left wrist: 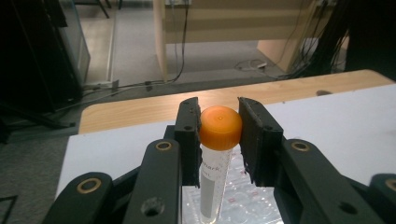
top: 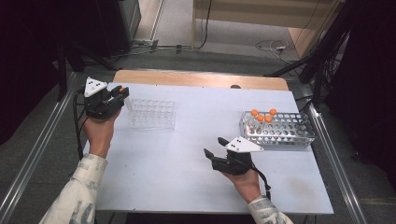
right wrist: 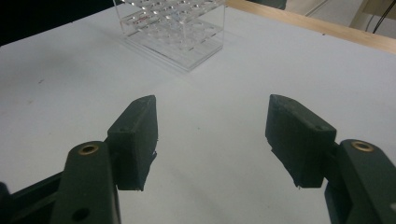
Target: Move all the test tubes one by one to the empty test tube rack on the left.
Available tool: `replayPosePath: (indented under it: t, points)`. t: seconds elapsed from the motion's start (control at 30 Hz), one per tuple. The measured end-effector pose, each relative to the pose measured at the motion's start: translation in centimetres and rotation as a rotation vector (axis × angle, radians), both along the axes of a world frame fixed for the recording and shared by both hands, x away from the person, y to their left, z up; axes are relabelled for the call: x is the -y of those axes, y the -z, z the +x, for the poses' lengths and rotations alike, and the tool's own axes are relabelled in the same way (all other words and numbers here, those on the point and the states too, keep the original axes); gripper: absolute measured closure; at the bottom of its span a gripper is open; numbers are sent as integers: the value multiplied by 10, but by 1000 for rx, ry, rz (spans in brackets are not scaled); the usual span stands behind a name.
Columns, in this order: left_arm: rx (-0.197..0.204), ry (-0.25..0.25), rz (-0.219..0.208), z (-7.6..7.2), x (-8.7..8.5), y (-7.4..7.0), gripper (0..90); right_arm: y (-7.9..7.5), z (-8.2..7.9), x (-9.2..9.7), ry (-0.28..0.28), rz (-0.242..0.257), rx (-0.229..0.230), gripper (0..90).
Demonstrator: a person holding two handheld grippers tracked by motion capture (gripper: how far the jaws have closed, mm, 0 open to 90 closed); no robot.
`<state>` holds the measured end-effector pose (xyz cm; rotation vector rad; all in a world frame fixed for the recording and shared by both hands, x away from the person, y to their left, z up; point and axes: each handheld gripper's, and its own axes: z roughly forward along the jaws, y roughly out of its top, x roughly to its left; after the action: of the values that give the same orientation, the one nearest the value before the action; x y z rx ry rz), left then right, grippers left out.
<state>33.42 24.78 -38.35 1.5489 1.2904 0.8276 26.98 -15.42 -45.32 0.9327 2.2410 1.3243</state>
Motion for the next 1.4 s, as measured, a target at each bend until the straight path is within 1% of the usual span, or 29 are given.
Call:
replayPosePath:
  t: [0.07, 0.17, 0.27, 0.3, 0.4, 0.47, 0.5, 0.57, 0.6, 0.63, 0.67, 0.73, 0.8, 0.87, 0.97, 1.1, 1.13, 1.17, 1.2, 1.23, 1.3, 1.37, 1.4]
  points:
    - [7, 0, -3, 0, 0, 1, 706, 0, -1, 0, 1, 1, -3, 329]
    - [12, 3, 7, 1, 2, 2, 706, 0, 0, 0, 1, 0, 0, 329]
    - [0, 11, 13, 2, 4, 3, 706, -1, 0, 1, 8, 7, -1, 329]
    - [3, 11, 11, 2, 5, 4, 706, -1, 0, 2, 9, 7, 0, 329]
    - [-9, 13, 28, 3, 8, 8, 706, -1, 0, 2, 7, 7, -1, 329]
    - [-21, 14, 45, 3, 10, 13, 706, -1, -1, 1, 7, 8, 1, 329]
    - [-33, 17, 57, 4, 11, 17, 706, -1, -1, 2, 6, 7, 2, 329]
    - [-46, 19, 86, 5, 14, 27, 705, -1, -1, 2, 8, 8, 0, 329]
    - [-54, 20, 93, 5, 15, 32, 705, -1, -1, 2, 8, 9, 1, 329]
    - [-32, 12, 85, 4, 15, 36, 701, -1, -1, 2, 8, 9, 1, 329]
    - [-25, 7, 73, 3, 15, 37, 702, -1, -1, 2, 8, 9, 0, 329]
    - [-26, 4, 62, 3, 14, 38, 702, -1, -1, 1, 7, 6, 1, 329]
    - [-39, 4, 66, 3, 12, 38, 701, -1, -1, 1, 6, 4, 1, 329]
    - [-43, 4, 64, 2, 12, 39, 701, -1, -1, 1, 8, 6, 2, 329]
    - [-58, 4, 75, 3, 14, 42, 700, -1, 0, 2, 9, 6, 2, 329]
    - [-83, -4, 104, 3, 17, 50, 692, -1, 0, 2, 10, 3, 2, 328]
    - [-74, -17, 108, 2, 17, 52, 686, 0, -1, 2, 10, 3, 2, 329]
    - [-72, -22, 105, 2, 17, 53, 663, 0, 0, 2, 10, 2, 1, 328]
    - [-79, -25, 98, 2, 17, 54, 638, 0, 0, 2, 11, 3, 0, 328]
    - [-82, -32, 95, 2, 17, 55, 598, 0, 0, 2, 13, 4, -1, 328]
    - [-82, -63, 104, 1, 18, 57, 494, 0, 0, 2, 15, 4, -3, 327]
    - [-85, -95, 85, -1, 19, 57, 424, -1, 0, 3, 17, 5, 0, 326]
    - [-90, -98, 71, -2, 18, 57, 398, -1, 1, 4, 18, 6, 1, 326]
